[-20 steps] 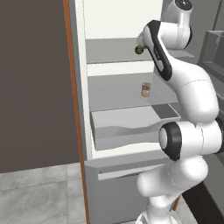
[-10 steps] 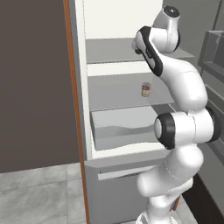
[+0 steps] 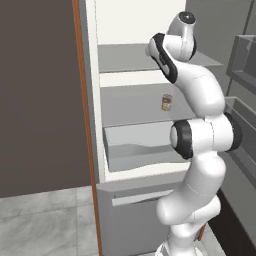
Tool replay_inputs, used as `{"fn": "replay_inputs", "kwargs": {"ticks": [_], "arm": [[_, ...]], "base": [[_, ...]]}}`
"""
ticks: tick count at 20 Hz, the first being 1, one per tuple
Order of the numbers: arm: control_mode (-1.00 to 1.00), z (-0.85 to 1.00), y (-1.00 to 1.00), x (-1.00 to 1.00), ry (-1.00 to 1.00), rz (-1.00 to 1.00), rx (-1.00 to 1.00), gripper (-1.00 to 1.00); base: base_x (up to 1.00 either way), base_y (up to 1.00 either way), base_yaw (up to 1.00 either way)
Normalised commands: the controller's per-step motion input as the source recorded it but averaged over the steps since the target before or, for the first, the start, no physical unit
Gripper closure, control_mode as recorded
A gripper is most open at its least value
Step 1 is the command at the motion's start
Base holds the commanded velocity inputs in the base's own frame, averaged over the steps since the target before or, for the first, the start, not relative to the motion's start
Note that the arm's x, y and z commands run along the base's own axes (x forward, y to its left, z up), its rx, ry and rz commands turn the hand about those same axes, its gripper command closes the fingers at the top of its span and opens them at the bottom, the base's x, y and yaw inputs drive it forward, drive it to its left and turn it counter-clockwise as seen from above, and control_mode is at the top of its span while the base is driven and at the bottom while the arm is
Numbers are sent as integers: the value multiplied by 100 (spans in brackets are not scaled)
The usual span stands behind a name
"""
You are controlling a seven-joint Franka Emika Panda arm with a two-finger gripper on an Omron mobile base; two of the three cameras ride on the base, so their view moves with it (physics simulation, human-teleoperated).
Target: Pick avocado from the fridge and place it on the plate on the counter.
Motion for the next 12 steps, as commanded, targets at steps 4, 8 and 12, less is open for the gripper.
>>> {"fn": "replay_inputs", "kwargs": {"ticks": [4,8,12], "arm": [[-100,0,0,46,0,0,0,-100],[-100,0,0,43,0,0,0,-100],[-100,-1,0,34,0,0,0,-100]], "base": [[0,0,0],[0,0,0],[0,0,0]]}}
